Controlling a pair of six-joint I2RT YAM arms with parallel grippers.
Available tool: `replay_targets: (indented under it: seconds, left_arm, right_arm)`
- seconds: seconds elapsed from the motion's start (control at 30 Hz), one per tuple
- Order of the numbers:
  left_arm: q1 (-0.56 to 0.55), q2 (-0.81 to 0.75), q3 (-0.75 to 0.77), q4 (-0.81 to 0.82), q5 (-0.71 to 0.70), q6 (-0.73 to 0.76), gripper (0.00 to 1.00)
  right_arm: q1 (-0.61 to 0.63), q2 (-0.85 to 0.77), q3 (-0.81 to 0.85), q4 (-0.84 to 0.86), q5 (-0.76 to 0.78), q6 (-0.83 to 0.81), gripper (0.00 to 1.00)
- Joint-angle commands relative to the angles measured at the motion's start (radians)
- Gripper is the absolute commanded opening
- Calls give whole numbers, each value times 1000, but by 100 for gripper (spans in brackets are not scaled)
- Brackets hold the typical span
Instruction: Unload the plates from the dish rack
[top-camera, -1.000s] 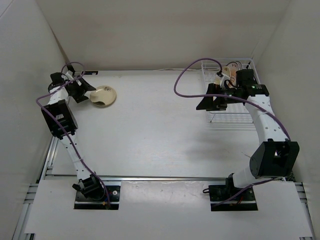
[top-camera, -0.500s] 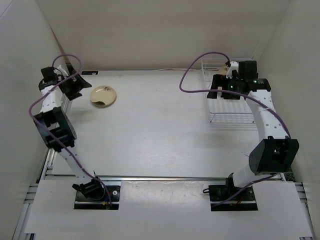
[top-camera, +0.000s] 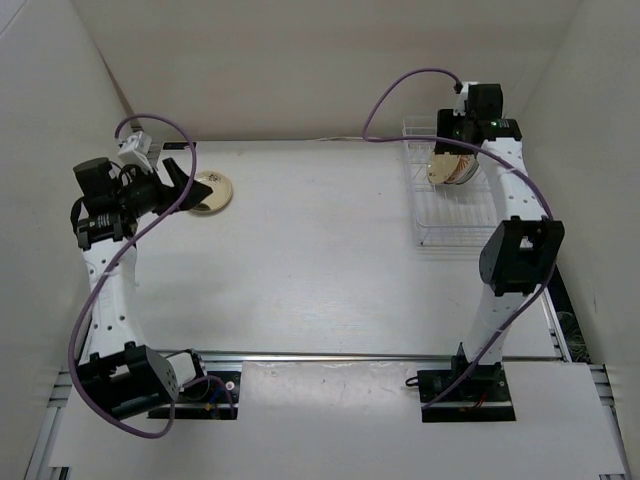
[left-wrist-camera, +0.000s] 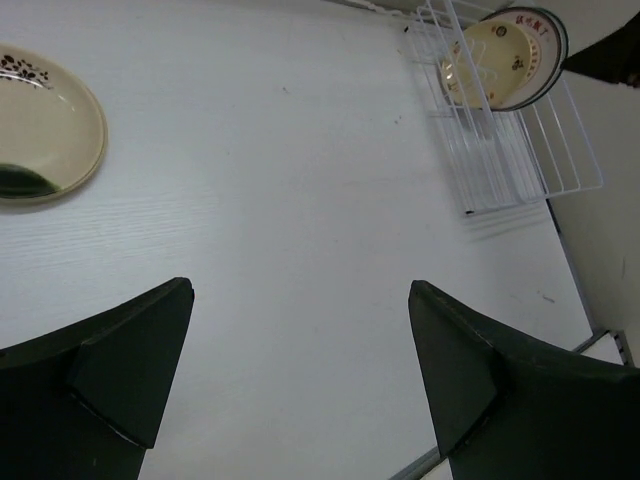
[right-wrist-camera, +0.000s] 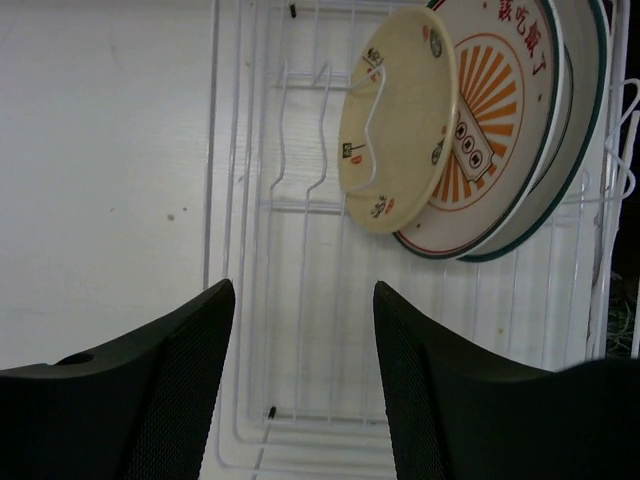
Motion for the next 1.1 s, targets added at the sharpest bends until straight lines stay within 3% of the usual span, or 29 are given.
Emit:
replay_targets:
  seconds: [0.0, 0.23, 1.07]
  left_arm:
    - [-2, -88, -59, -45, 7, 62, 100]
    - [-2, -138, -92, -54, -85, 100, 100]
    - [-2, -76, -101, -63, -65, 109, 100]
  right_arm:
    - [-2, 70, 107, 58, 79, -17, 61]
    - [-2, 204, 202, 125, 192, -95, 61]
    - [-38, 429, 337, 205, 269, -162, 60]
